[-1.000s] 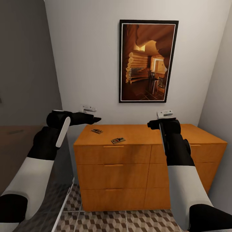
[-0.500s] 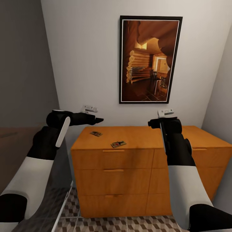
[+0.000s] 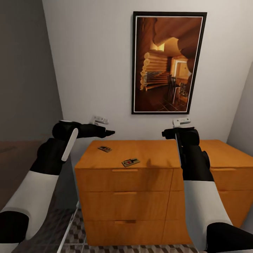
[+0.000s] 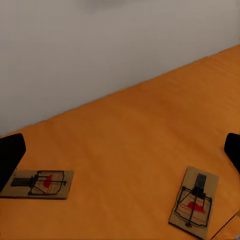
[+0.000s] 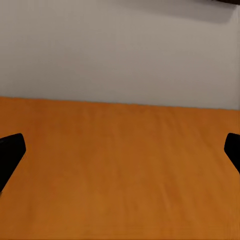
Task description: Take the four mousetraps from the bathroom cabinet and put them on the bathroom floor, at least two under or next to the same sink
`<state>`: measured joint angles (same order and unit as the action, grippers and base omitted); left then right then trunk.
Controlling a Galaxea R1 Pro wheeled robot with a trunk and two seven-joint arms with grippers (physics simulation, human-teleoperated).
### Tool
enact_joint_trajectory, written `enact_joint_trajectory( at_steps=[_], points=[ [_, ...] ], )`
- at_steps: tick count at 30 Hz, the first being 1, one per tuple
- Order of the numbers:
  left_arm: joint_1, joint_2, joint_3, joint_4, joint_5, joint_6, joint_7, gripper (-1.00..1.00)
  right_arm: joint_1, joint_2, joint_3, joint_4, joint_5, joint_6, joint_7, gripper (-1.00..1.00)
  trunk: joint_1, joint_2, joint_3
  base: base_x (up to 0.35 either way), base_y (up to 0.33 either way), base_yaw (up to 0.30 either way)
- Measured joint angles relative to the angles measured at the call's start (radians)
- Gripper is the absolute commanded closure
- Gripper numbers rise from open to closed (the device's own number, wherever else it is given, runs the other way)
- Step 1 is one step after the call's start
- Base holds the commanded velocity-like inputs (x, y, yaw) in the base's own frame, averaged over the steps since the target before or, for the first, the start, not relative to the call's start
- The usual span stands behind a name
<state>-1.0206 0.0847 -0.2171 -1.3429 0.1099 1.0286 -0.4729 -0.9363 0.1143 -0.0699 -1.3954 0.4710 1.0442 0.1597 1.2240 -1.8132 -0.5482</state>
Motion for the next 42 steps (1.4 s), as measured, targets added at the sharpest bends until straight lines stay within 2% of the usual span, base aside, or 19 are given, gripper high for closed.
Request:
enact_joint_trajectory(
  at_steps=[9, 14, 27, 42],
  points=[
    [0.0, 0.003, -0.102, -0.001, 0.001, 0.001, -0.003, -1.0, 0.0, -0.001, 0.001, -0.001, 0.001, 0.0, -0.001, -1.0, 0.0, 0.0, 0.0, 0.102, 0.0, 0.009],
    [0.0, 0.002, -0.124, -0.002, 0.001, 0.002, -0.004, -1.0, 0.0, -0.004, 0.001, -0.002, 0.002, 0.0, -0.001, -1.0, 0.0, 0.0, 0.0, 0.028, 0.0, 0.002],
    [0.0, -0.001, -0.141, -0.006, 0.007, 0.011, -0.009, -1.0, 0.0, -0.02, 0.0, -0.003, 0.005, 0.0, -0.002, -1.0, 0.0, 0.0, 0.0, 0.005, 0.0, 0.0],
    [0.0, -0.005, -0.142, -0.01, 0.013, 0.012, -0.01, -1.0, 0.0, -0.023, 0.0, -0.003, 0.002, 0.0, -0.001, -1.0, 0.0, 0.0, 0.0, -0.006, 0.0, 0.0]
  ],
)
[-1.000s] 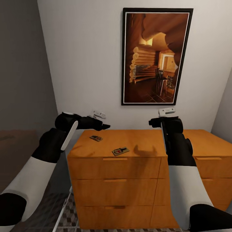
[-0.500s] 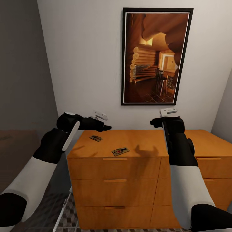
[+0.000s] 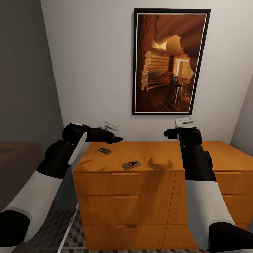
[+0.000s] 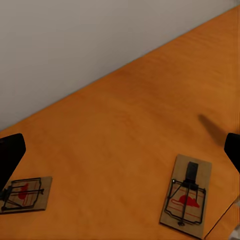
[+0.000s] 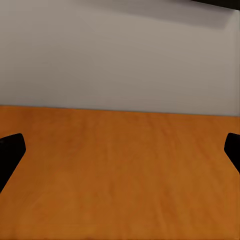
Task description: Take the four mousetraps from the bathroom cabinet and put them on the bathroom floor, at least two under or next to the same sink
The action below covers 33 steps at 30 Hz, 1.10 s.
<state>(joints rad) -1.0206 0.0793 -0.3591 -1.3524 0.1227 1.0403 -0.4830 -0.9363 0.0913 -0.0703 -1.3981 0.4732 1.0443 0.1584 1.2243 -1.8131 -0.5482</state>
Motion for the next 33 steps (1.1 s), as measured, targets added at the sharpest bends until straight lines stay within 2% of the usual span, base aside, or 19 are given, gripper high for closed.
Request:
enact_joint_trajectory(
  at_steps=[13, 16, 22, 28, 33],
  points=[
    [0.002, 0.001, -0.008, 0.0, 0.023, 0.001, -0.001, -1.0, 0.0, -0.001, 0.0, 0.0, -0.006, 0.0, 0.001, -1.0, 0.0, 0.0, 0.0, -0.01, 0.0, 0.0],
    [0.002, 0.001, -0.028, 0.001, 0.029, 0.001, 0.0, -1.0, 0.0, -0.001, 0.0, 0.0, -0.006, 0.0, 0.001, -1.0, 0.0, 0.0, 0.0, -0.002, 0.0, 0.0],
    [0.003, 0.002, -0.101, 0.004, 0.037, 0.001, 0.0, -1.0, 0.0, -0.001, 0.0, 0.001, -0.007, 0.0, 0.002, -1.0, 0.0, 0.0, 0.0, 0.0, 0.0, 0.0],
    [0.003, 0.003, -0.139, 0.005, 0.04, 0.001, -0.003, -1.0, 0.0, 0.0, 0.0, 0.002, -0.007, 0.0, 0.002, -1.0, 0.0, 0.0, 0.0, 0.0, 0.0, 0.0],
    [0.003, 0.003, -0.151, 0.007, 0.042, 0.001, -0.005, -1.0, 0.0, 0.0, 0.0, 0.003, -0.006, 0.0, 0.001, -1.0, 0.0, 0.0, 0.0, 0.0, 0.0, 0.0]
  ],
)
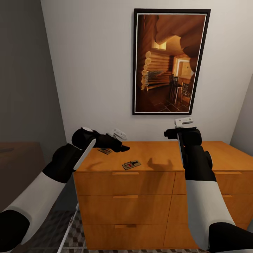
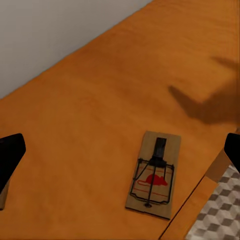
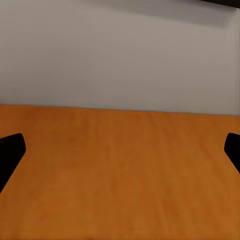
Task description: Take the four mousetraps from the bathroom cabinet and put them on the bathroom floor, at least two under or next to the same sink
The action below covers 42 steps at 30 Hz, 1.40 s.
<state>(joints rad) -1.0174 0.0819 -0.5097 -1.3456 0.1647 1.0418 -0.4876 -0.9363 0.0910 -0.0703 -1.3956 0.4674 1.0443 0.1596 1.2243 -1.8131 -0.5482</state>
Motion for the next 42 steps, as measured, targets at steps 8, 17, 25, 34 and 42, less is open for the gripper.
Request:
enact_joint_trajectory(
  at_steps=[8, 17, 25, 34, 42],
  points=[
    [0.0, 0.0, -0.007, 0.003, 0.027, 0.001, 0.001, -1.0, 0.0, 0.0, 0.0, 0.004, 0.002, 0.0, -0.001, -1.0, 0.0, 0.0, 0.0, 0.0, 0.0, 0.0],
    [0.0, 0.0, -0.009, 0.01, 0.051, 0.001, 0.002, -1.0, 0.0, 0.0, 0.0, 0.008, 0.005, 0.0, -0.001, -1.0, 0.0, 0.0, 0.0, 0.0, 0.0, 0.0],
    [0.0, 0.0, -0.009, 0.018, 0.058, 0.001, 0.003, -1.0, 0.0, 0.0, 0.0, 0.011, 0.005, 0.0, -0.001, -1.0, 0.0, 0.0, 0.0, 0.0, 0.0, 0.0],
    [0.0, 0.0, -0.02, 0.02, 0.086, 0.002, 0.005, -1.0, 0.0, 0.0, 0.001, 0.01, 0.005, 0.0, -0.001, -1.0, 0.0, 0.0, 0.0, 0.0, 0.0, 0.0],
    [0.0, 0.0, -0.074, 0.027, 0.123, 0.003, 0.007, -1.0, 0.0, -0.002, 0.002, 0.009, 0.004, 0.0, 0.0, -1.0, 0.0, 0.0, 0.0, 0.0, 0.0, 0.0]
  ],
)
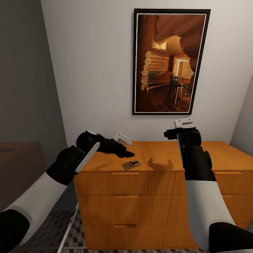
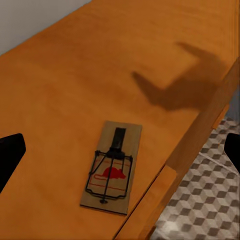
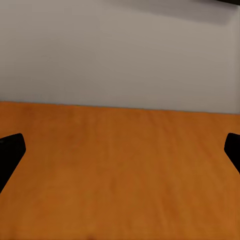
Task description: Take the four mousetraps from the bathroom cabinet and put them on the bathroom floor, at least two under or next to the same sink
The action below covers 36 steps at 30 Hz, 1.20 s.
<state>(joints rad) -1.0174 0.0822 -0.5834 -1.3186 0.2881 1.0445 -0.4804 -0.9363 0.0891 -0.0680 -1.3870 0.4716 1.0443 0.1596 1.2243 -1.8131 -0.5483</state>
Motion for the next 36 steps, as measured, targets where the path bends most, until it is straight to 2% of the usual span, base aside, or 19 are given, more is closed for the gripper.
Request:
enact_joint_trajectory(
  at_steps=[3, 10, 21, 36],
  points=[
    [0.0, 0.0, -0.019, 0.006, 0.013, 0.0, 0.001, -1.0, 0.0, -0.001, 0.0, -0.001, -0.002, 0.0, 0.0, -1.0, 0.0, 0.0, 0.0, 0.0, 0.0, 0.0],
    [0.0, 0.0, -0.033, 0.02, 0.037, 0.001, 0.002, -1.0, 0.0, -0.002, 0.001, -0.002, -0.004, 0.0, 0.0, -1.0, 0.0, 0.0, 0.0, 0.0, 0.0, 0.0],
    [0.0, 0.0, -0.038, 0.046, 0.063, 0.001, 0.002, -1.0, 0.0, -0.003, 0.001, -0.001, -0.005, 0.0, 0.001, -1.0, 0.0, 0.0, 0.0, 0.0, 0.0, 0.0],
    [0.0, 0.0, -0.038, 0.089, 0.079, 0.001, 0.002, -1.0, 0.0, -0.001, 0.001, -0.001, -0.007, 0.0, 0.002, -1.0, 0.0, 0.0, 0.0, 0.0, 0.0, 0.0]
  ],
)
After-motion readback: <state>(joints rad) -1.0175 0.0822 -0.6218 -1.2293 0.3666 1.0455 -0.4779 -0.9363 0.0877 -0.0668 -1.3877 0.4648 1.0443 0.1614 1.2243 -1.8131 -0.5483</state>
